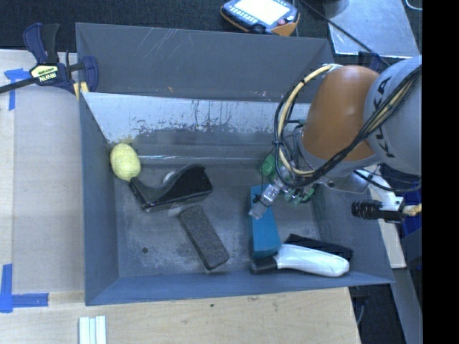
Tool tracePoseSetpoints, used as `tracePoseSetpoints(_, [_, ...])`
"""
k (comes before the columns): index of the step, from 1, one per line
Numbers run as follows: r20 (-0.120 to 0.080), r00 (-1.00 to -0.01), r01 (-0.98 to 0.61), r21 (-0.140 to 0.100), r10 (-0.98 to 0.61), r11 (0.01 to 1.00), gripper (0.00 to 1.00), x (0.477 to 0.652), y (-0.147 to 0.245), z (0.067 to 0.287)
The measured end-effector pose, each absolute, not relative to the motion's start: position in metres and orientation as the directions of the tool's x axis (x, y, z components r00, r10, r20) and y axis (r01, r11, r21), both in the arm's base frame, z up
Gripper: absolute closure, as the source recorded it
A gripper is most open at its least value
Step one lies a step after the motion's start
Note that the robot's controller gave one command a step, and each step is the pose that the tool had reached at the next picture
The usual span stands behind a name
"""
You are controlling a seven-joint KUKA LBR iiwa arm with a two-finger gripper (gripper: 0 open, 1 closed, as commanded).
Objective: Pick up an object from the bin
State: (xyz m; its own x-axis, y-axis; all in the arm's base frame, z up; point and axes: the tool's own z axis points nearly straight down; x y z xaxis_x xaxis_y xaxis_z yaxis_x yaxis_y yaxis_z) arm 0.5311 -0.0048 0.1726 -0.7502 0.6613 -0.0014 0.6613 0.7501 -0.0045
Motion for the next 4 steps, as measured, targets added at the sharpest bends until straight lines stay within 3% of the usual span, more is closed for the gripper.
tracePoseSetpoints(1, [0.003,-0.570,0.822,0.002,0.822,0.570,0.00,0.519,-0.018,0.072])
tracePoseSetpoints(2, [0.004,-0.471,0.882,0.002,0.882,0.471,0.00,0.496,-0.004,0.087])
tracePoseSetpoints(3, [0.011,-0.336,0.942,-0.004,0.942,0.336,0.00,0.490,-0.066,0.069])
tracePoseSetpoints(4, [0.037,-0.247,0.969,0.003,0.968,0.247,0.00,0.502,-0.135,0.074])
